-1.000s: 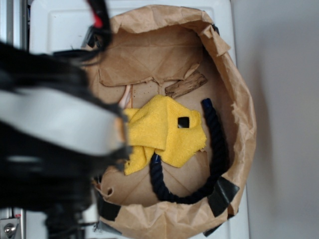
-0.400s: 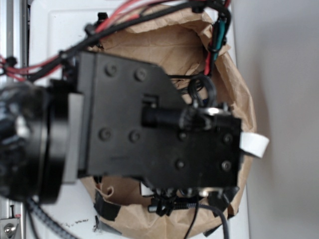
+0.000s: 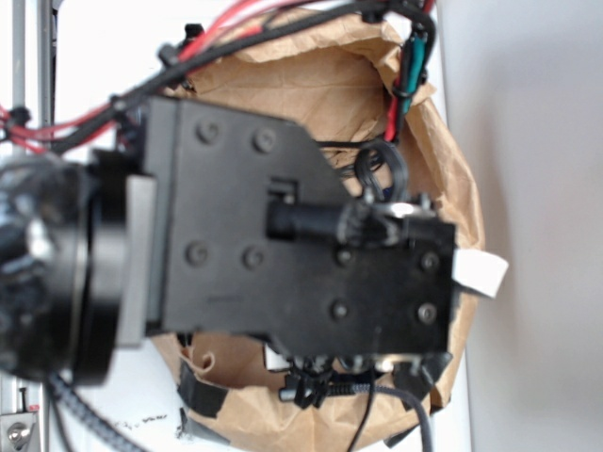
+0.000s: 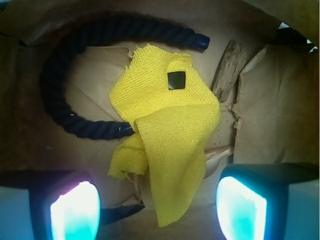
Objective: Grab the yellow cloth.
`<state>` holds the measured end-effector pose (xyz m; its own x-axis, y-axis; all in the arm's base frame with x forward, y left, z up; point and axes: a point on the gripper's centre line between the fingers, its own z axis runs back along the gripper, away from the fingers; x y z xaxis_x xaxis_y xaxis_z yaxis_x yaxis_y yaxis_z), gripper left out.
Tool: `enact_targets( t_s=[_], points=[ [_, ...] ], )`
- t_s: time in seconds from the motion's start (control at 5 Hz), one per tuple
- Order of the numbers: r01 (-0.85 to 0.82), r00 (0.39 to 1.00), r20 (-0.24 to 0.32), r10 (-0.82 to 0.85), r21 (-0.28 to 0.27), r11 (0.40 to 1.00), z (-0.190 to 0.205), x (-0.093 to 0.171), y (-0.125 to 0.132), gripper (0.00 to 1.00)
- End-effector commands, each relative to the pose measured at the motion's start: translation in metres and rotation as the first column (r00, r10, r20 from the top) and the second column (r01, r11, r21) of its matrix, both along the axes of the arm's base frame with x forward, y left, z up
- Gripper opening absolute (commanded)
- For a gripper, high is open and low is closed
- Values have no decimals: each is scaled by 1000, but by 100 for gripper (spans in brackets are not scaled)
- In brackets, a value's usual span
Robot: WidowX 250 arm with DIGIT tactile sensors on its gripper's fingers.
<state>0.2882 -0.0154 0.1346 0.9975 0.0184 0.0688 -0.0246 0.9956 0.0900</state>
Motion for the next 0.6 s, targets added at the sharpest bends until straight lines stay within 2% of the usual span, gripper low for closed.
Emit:
enact_targets(
  t_s=[0.0,0.4],
  points=[
    [11,995,101,-7,-41,999,-14,6,11,100],
    [82,995,67,-80,-31,996,-60,0,13,100]
  ],
)
